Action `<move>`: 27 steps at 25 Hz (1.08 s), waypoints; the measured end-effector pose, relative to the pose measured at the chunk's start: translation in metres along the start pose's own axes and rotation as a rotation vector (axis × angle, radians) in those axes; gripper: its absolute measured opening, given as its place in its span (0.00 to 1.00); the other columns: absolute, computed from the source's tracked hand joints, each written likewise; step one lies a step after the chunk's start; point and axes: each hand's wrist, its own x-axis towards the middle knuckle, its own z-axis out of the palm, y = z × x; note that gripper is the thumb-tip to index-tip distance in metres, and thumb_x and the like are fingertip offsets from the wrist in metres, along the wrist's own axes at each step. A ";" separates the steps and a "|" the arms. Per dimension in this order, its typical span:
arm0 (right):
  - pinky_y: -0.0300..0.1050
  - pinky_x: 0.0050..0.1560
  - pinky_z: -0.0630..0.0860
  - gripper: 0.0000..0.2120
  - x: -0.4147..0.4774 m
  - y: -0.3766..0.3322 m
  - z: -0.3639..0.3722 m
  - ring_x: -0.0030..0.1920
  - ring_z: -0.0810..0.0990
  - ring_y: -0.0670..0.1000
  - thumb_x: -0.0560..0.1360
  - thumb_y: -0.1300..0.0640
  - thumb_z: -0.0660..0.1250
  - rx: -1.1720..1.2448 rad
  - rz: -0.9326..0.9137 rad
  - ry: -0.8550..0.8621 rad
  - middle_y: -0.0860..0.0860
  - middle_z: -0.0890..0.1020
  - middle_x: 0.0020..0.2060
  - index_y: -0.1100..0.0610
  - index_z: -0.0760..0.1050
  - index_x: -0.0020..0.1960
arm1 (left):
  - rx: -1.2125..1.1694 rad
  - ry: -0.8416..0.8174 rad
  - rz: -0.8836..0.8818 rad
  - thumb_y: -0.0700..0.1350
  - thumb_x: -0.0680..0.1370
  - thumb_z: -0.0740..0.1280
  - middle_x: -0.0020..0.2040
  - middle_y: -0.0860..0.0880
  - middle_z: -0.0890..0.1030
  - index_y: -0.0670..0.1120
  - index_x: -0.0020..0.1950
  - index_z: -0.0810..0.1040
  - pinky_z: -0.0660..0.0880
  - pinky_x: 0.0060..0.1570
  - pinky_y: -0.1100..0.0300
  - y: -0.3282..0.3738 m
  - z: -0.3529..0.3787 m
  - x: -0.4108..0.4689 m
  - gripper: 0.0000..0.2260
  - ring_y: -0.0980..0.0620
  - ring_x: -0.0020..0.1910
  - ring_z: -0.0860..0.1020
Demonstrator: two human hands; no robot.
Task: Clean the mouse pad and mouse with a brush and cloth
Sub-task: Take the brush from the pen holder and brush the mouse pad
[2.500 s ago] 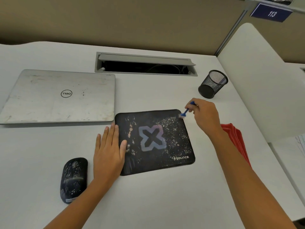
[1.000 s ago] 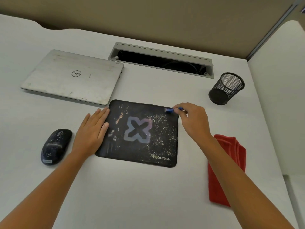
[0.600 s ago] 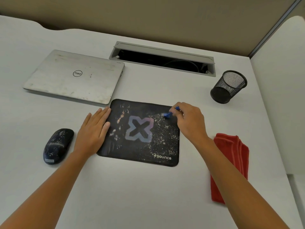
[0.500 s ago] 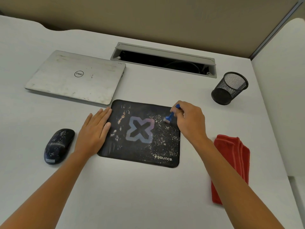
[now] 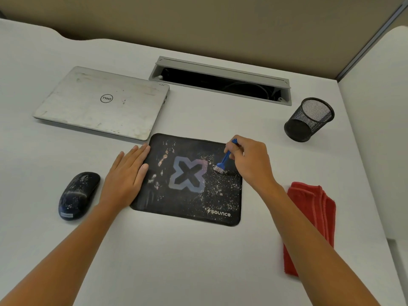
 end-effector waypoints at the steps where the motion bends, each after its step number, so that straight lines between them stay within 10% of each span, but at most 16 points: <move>1: 0.51 0.44 0.78 0.09 0.000 -0.001 0.001 0.41 0.81 0.51 0.79 0.54 0.61 0.023 -0.002 0.013 0.49 0.82 0.38 0.54 0.80 0.47 | -0.001 -0.002 -0.001 0.52 0.82 0.46 0.77 0.53 0.60 0.49 0.78 0.57 0.49 0.77 0.52 0.000 0.000 0.000 0.24 0.55 0.77 0.55; 27: 0.46 0.42 0.76 0.10 0.002 -0.022 0.022 0.40 0.79 0.50 0.80 0.58 0.59 -0.027 -0.114 -0.016 0.48 0.81 0.40 0.56 0.79 0.48 | 0.009 0.014 0.006 0.51 0.82 0.47 0.77 0.54 0.60 0.49 0.78 0.58 0.49 0.76 0.53 -0.003 0.001 0.001 0.23 0.54 0.77 0.56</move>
